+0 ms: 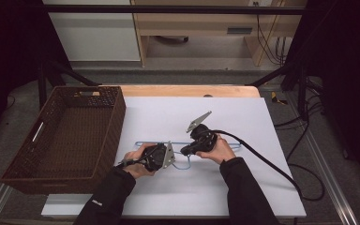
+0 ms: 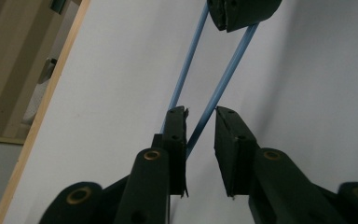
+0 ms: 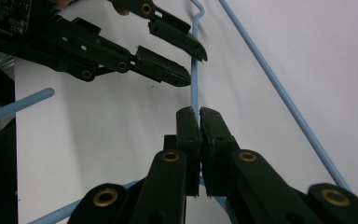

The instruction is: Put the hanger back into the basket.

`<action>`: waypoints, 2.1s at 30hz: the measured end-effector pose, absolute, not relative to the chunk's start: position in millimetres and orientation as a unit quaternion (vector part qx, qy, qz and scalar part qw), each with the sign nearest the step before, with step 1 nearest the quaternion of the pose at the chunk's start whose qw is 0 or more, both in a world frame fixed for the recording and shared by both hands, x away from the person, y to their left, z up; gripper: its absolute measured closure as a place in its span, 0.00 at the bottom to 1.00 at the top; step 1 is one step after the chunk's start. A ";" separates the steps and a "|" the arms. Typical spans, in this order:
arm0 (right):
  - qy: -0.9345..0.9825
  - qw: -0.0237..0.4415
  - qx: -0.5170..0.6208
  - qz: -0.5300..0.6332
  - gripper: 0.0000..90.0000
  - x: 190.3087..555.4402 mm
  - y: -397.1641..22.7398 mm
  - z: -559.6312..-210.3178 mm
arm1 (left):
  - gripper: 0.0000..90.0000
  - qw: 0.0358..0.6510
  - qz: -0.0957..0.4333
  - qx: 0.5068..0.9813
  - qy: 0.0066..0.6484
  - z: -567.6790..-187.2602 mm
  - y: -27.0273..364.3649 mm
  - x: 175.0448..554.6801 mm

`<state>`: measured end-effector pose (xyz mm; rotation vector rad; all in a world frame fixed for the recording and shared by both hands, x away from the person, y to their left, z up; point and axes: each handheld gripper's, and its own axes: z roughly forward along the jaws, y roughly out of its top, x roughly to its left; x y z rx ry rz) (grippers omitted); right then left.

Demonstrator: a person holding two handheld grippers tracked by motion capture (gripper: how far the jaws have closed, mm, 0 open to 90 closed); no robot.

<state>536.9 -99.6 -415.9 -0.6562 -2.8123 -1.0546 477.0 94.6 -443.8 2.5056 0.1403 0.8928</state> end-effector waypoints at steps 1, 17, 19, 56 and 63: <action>-0.914 0.034 -0.213 -0.343 0.97 536.9 -99.6 -416.0 | 0.85 0.233 0.329 0.914 0.047 -444.2 93.9 476.4; -0.913 0.040 -0.221 -0.341 0.97 537.2 -100.7 -417.8 | 0.91 0.190 0.359 0.914 -0.006 -446.7 85.5 473.1; -0.913 0.039 -0.220 -0.343 0.97 537.7 -101.7 -417.4 | 0.89 0.194 0.357 0.914 -0.001 -447.0 85.6 474.5; -0.815 -0.151 -0.305 -0.469 0.53 524.4 -170.7 -385.3 | 0.97 0.170 0.371 0.913 0.003 -435.6 78.4 476.7; -0.772 -0.192 -0.355 -0.492 0.43 501.1 -216.9 -383.1 | 0.97 0.175 0.367 0.913 0.038 -424.1 74.6 479.8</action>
